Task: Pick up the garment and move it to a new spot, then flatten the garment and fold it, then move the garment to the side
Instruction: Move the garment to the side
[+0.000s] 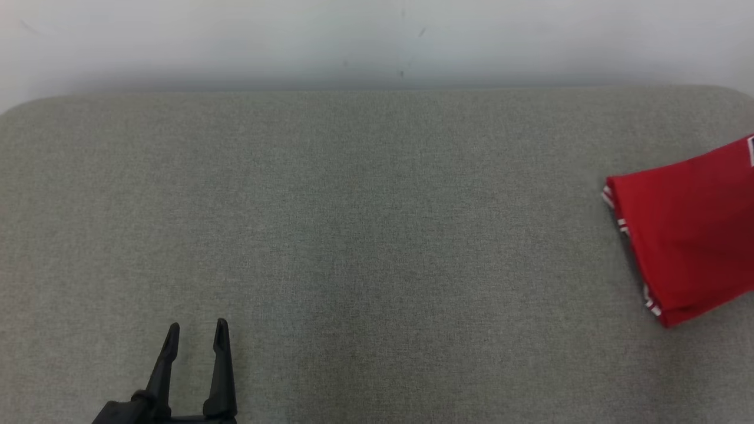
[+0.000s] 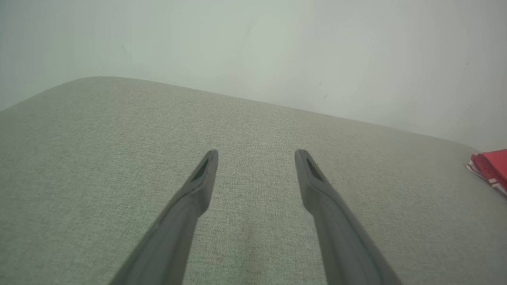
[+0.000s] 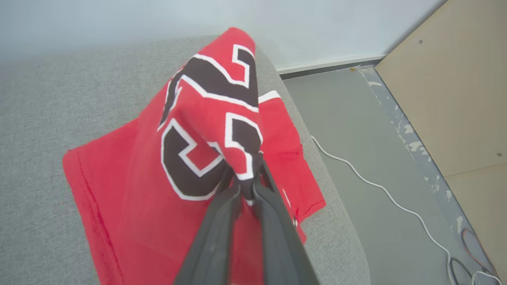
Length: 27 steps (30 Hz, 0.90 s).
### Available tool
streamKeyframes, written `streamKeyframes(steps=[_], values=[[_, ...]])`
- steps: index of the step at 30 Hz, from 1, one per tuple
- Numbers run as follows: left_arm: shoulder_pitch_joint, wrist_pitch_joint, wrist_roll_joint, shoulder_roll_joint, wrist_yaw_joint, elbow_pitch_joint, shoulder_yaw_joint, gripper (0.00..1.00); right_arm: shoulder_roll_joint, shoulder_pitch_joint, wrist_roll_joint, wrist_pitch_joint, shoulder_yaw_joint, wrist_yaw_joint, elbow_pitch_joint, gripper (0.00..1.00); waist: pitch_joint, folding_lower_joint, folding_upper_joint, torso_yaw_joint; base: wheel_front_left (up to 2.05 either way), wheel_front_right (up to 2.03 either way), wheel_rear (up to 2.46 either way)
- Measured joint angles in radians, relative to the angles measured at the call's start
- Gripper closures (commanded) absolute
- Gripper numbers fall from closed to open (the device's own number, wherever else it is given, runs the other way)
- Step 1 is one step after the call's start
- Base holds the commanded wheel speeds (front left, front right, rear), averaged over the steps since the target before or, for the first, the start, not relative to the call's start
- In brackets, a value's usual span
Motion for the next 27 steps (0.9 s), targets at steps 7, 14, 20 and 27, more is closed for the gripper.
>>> streamKeyframes(steps=[7, 14, 20, 27], values=[[-0.037, 0.0, 0.034, 0.001, -0.002, -0.015, 0.001, 0.0, -0.056, -0.002, -0.067, -0.039, -0.089, 0.0, -0.034, 1.0, 0.07, 0.0, 0.0, -0.005, 0.0, 0.0, 0.0], [-0.083, 0.0, 0.056, 0.018, -0.01, -0.03, -0.015, 0.0, -0.083, -0.019, -0.174, -0.152, -0.197, 0.0, 0.025, 1.0, 0.148, 0.0001, 0.0001, -0.007, 0.0, 0.0, 0.0], [-0.099, 0.0, 0.067, 0.042, -0.011, -0.051, -0.031, 0.0, -0.076, -0.029, -0.276, -0.222, -0.295, 0.0, 0.044, 1.0, 0.205, 0.0001, 0.0001, 0.005, 0.0, 0.0, 0.0], [-0.116, 0.0, 0.105, 0.051, -0.011, -0.097, -0.036, 0.0, -0.019, -0.038, -0.361, -0.297, -0.358, 0.0, 0.035, 0.0, 0.234, 0.0, 0.0001, 0.012, 0.0, 0.0, 0.0]])
